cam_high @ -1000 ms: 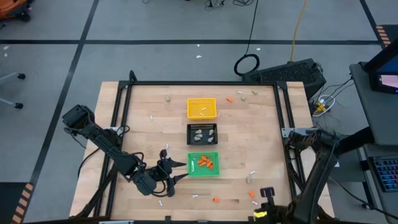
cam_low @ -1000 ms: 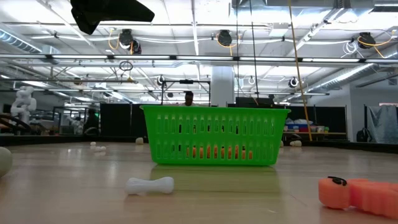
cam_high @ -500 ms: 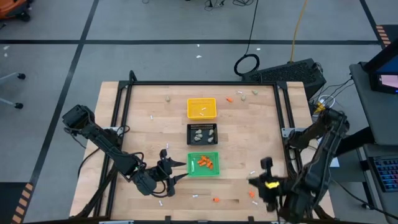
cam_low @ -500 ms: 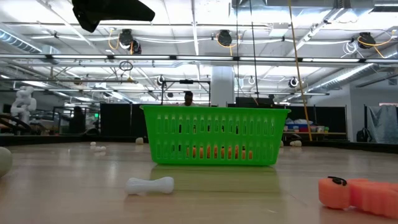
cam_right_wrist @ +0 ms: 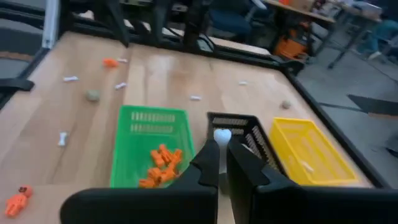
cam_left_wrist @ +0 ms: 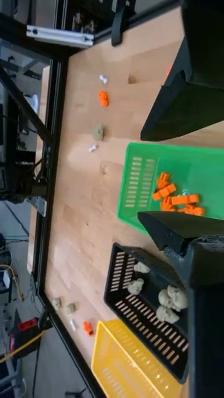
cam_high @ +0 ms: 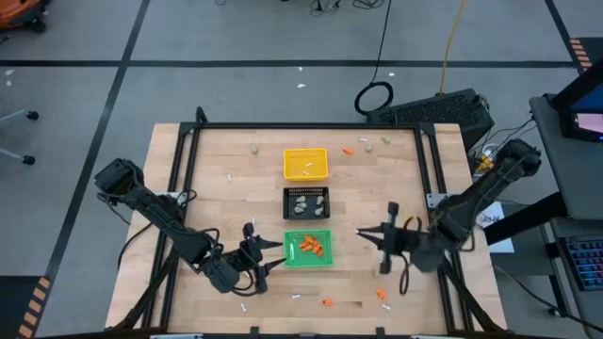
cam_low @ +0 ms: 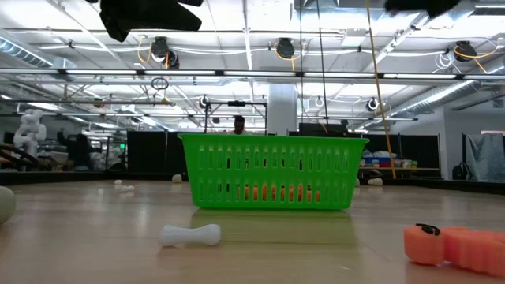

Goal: Sort Halloween decoration
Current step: Put the white bone toy into the yellow basket

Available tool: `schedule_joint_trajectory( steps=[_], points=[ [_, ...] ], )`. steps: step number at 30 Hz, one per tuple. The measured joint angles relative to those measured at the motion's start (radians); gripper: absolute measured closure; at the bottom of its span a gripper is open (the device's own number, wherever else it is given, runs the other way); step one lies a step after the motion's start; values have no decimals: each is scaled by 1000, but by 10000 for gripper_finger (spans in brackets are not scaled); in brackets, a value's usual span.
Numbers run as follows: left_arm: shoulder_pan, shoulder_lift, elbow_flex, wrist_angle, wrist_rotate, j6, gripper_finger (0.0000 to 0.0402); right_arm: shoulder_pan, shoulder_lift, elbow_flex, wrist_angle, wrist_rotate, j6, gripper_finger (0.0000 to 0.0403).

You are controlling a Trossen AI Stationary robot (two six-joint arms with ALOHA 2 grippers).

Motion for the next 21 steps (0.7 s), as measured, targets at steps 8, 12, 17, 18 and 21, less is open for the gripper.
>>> schedule_joint_trajectory(
  steps=[8,12,17,18,21],
  points=[
    [28,0,0,-3,-3,5,208,-157,24,-279,727,-196,-219,403],
    [32,0,0,-1,-7,26,208,-194,77,-330,939,-243,-271,403],
    [32,0,0,-1,-8,29,208,-240,123,-330,1013,-322,-288,403],
    [32,0,0,-1,-8,29,208,-249,129,-330,1033,-333,-286,403],
    [32,0,0,0,-10,22,208,-277,139,-330,1088,-396,-288,403]
  ],
)
